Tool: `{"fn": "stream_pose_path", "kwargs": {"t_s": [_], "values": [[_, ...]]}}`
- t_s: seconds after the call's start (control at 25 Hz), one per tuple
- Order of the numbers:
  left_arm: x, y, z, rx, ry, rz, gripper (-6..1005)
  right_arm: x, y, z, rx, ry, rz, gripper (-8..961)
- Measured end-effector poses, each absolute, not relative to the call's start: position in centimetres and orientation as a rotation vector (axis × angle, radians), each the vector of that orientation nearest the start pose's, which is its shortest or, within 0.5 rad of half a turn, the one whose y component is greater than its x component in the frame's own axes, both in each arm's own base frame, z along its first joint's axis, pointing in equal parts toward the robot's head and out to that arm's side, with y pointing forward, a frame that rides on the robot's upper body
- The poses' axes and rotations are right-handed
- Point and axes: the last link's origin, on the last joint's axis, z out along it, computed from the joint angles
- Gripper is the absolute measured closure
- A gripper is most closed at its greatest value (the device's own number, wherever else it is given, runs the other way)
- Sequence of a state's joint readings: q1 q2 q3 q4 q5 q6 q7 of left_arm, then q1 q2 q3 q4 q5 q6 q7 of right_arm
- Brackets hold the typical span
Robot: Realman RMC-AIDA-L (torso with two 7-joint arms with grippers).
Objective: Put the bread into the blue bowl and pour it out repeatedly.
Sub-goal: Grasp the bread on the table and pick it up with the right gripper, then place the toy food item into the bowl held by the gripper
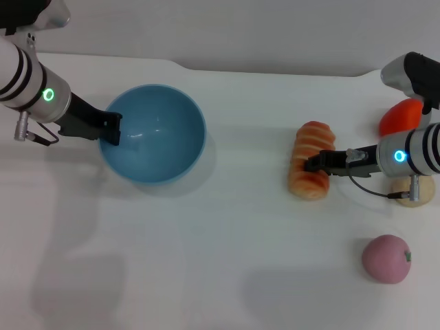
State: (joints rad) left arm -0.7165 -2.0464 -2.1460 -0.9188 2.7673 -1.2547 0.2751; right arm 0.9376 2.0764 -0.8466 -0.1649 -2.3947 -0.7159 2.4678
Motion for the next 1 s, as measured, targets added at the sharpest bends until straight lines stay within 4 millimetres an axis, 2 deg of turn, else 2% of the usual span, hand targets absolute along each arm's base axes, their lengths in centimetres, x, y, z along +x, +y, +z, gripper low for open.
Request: {"fn": "stream_pose_path", "kwargs": {"t_s": [0.28,0.44,0.6,0.8,1.0], "values": [[-26.6,40.6,2.9,-1.958,-1.596,0.217,1000,26.4,40.3,-8.9,-2.073,1.716,0.093,568],[-26.5,40.6,2.9,-1.96,-1.594,0.216,999,26.9,39.9,-8.1,-2.083,1.737,0.114,689],[-26.5,40.6,2.9,-1.96,-1.595,0.217,999,27.5,39.7,-6.5,-2.071,1.769,0.184,765],[-26.5,40.6,2.8,-1.963,-1.597,0.22,999,28.2,39.3,-4.6,-2.064,1.772,0.251,802],[-26.4,40.5,2.5,-1.973,-1.598,0.232,999,26.9,39.8,-2.1,-2.137,1.685,0.346,820]]}}
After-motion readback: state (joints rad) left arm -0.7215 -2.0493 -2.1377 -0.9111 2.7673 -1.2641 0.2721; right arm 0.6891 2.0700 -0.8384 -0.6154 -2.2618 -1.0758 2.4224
